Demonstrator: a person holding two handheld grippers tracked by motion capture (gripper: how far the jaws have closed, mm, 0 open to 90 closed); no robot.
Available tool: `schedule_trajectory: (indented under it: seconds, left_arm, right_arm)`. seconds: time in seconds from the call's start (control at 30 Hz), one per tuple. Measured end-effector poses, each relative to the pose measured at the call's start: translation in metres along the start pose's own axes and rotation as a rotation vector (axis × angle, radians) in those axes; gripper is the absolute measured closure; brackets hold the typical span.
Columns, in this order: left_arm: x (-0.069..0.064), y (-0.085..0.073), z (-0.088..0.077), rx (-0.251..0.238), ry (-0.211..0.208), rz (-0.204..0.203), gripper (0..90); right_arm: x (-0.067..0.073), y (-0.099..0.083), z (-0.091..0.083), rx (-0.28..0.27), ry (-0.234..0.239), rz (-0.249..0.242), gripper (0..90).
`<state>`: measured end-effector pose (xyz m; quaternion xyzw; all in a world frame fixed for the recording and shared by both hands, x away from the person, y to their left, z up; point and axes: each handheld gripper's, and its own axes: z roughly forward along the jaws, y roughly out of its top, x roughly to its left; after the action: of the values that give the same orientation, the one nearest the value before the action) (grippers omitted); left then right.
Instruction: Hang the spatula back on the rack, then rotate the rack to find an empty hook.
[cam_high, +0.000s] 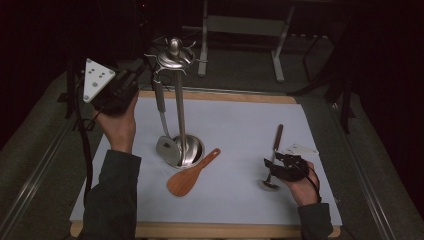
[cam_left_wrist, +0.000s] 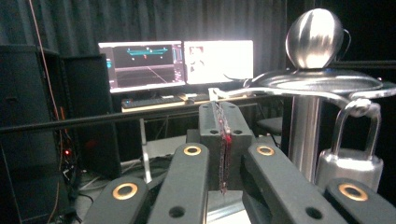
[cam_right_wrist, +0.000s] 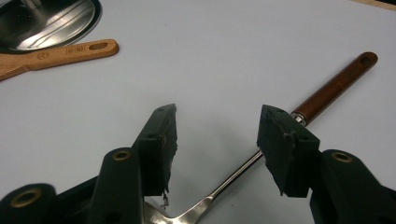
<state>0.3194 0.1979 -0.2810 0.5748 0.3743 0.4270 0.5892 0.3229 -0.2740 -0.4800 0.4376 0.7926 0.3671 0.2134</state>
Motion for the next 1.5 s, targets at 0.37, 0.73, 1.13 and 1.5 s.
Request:
schedule_trajectory:
  seconds: [0.37, 0.73, 1.13, 1.5]
  left_arm:
    - [0.008, -0.029, -0.011, 0.101, -0.014, 0.007, 86.8]
    - [0.013, -0.078, -0.019, 0.238, -0.013, 0.011, 82.3]
    - [0.014, -0.171, -0.039, 0.441, 0.001, -0.052, 77.5]
    - [0.011, -0.233, -0.056, 0.573, 0.016, -0.094, 75.3]
  right_arm:
    - [-0.001, -0.001, 0.0, 0.002, -0.004, 0.004, 47.1]
    - [-0.003, -0.003, 0.0, 0.009, -0.004, 0.012, 47.2]
    - [-0.006, -0.007, 0.004, 0.026, -0.01, 0.023, 49.1]
    - [-0.009, -0.009, 0.008, 0.045, -0.063, 0.055, 56.2]
